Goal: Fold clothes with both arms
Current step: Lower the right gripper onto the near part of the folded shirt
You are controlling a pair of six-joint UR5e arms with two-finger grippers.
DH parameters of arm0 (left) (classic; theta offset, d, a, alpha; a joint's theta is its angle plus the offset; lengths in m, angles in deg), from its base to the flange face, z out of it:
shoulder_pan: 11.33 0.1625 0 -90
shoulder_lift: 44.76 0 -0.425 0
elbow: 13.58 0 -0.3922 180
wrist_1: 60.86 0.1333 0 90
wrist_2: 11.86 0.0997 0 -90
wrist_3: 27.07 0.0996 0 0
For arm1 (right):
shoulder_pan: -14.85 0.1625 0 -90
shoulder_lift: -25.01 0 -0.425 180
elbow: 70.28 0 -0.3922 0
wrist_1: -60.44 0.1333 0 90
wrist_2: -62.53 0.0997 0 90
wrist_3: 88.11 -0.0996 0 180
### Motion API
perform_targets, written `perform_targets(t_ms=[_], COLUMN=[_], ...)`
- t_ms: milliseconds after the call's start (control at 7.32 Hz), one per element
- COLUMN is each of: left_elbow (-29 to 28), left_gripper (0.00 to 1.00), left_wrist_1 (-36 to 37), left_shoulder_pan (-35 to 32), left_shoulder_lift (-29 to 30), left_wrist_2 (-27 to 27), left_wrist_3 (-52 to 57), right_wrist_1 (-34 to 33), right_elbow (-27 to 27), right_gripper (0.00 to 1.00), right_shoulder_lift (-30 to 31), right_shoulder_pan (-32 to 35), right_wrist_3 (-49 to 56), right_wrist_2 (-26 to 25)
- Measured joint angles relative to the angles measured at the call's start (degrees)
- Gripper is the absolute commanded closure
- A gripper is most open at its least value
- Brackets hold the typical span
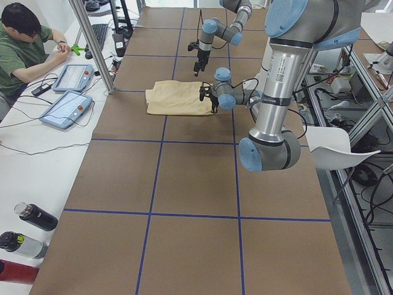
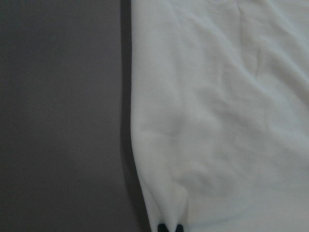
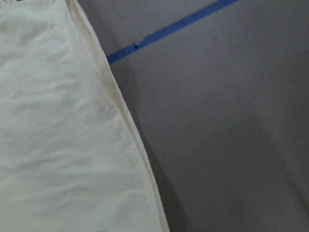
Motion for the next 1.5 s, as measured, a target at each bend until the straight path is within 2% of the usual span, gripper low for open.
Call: perform_targets(t_ms=[410, 683, 820, 1093, 1503], left_elbow=[0.11, 0.2, 0.24, 0.4, 0.58], left_gripper=[1.0, 1.0, 1.0, 1.0, 1.0], left_wrist_1=[-0.02, -0.02, -0.02, -0.02, 0.03], left_shoulder_pan=[0.02, 0.02, 0.01, 0.05, 0.02], left_shoulder_lift=[0.12, 0.13, 0.13, 0.14, 0.14], left_wrist_2=[-0.01, -0.01, -0.03, -0.04, -0.09], left_wrist_3=[0.0, 0.0, 0.0, 0.0, 0.0], right_wrist_1=[-1.39, -2.56, -3.9, -5.14, -5.25], right_elbow=[-4.79, -7.29, -7.55, -7.73, -8.05], right_gripper=[0.15, 0.17, 0.17, 0.25, 0.26], right_shoulder_lift=[-5.74, -7.5, -7.68, -7.61, -7.65], right_shoulder_pan=[-3.85, -5.28, -5.87, -6.88, -7.33], right_wrist_3=[-12.51, -13.69, -13.83, -14.17, -14.41], right_wrist_2=[-1.91, -2.69, -2.79, -3.27, -3.64])
